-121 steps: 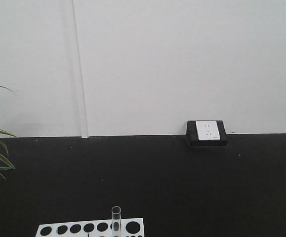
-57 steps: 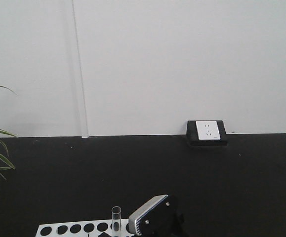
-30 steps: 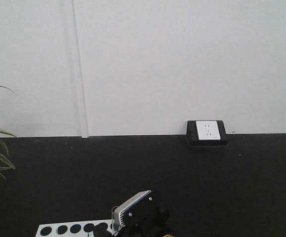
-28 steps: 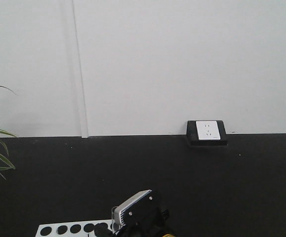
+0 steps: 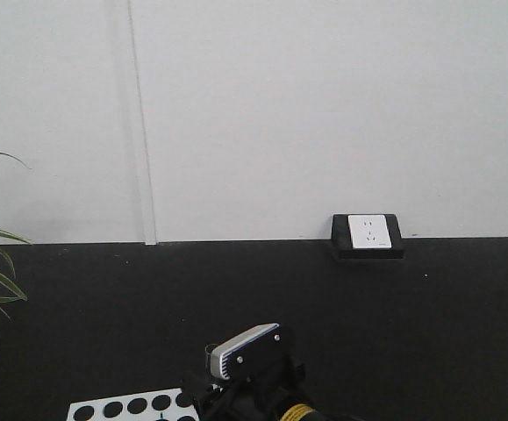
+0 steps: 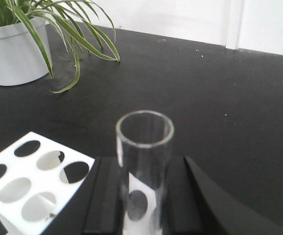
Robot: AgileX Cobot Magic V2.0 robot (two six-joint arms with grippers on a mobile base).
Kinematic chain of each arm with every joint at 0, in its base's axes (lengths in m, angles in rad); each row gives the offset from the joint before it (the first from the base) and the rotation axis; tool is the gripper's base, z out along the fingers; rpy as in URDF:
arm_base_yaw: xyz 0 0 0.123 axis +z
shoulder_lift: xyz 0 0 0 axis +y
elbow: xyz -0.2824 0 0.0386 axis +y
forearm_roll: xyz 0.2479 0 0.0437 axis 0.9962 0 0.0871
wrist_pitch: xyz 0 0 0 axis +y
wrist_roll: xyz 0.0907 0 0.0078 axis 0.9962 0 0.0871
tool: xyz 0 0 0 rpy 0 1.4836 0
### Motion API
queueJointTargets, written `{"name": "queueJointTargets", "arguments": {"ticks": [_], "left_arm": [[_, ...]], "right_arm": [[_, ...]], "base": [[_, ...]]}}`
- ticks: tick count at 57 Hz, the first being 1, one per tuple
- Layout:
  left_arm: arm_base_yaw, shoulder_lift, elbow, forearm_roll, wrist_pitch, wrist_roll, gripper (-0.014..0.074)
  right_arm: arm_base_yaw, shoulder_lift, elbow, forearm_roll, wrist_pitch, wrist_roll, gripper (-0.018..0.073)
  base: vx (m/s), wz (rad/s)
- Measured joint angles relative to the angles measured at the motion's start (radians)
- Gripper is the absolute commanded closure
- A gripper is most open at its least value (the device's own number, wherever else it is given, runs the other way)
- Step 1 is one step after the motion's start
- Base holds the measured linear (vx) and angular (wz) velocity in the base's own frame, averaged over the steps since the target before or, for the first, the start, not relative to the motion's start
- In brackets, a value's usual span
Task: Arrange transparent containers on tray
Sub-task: 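Lift the tube out of the rack with the right gripper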
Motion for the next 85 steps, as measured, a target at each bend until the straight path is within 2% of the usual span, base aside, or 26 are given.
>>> {"name": "queueJointTargets", "arguments": {"ticks": [14, 24, 29, 36, 55, 65, 73, 85], "left_arm": [[0.0, 0.0, 0.0, 0.0, -0.002, 0.0, 0.0535], [0.0, 0.0, 0.0, 0.004, -0.015, 0.0, 0.0535], [0.0, 0.0, 0.0, 0.004, -0.026, 0.0, 0.0535], [0.0, 0.0, 0.0, 0.004, -0.058, 0.0, 0.0535], [0.0, 0.0, 0.0, 0.004, -0.124, 0.0, 0.0531], [0.0, 0.0, -0.03, 0.004, -0.041, 0.0, 0.053], [0.0, 0.0, -0.096, 0.004, 0.001, 0.0, 0.0528], [0.0, -0.002, -0.113, 0.004, 0.019, 0.0, 0.0527]], "right_arm": [[0.0, -0.135, -0.096, -0.001, 0.242, 0.0, 0.0572], [0.0, -0.282, -0.118, -0.003, 0.312, -0.005, 0.0572], [0.0, -0.369, -0.118, -0.003, 0.356, -0.032, 0.0572], [0.0, -0.492, -0.115, -0.003, 0.497, -0.097, 0.0572], [0.0, -0.891, 0.154, 0.021, 0.691, -0.128, 0.0572], [0.0, -1.039, 0.173, 0.022, 0.858, -0.114, 0.0572], [0.0, -1.1, 0.173, -0.032, 0.968, -0.052, 0.0572], [0.0, -1.113, 0.173, -0.171, 0.974, 0.034, 0.0572]], "base": [[0.0, 0.0], [0.0, 0.0], [0.0, 0.0], [0.0, 0.0], [0.0, 0.0], [0.0, 0.0], [0.0, 0.0], [0.0, 0.0]]}}
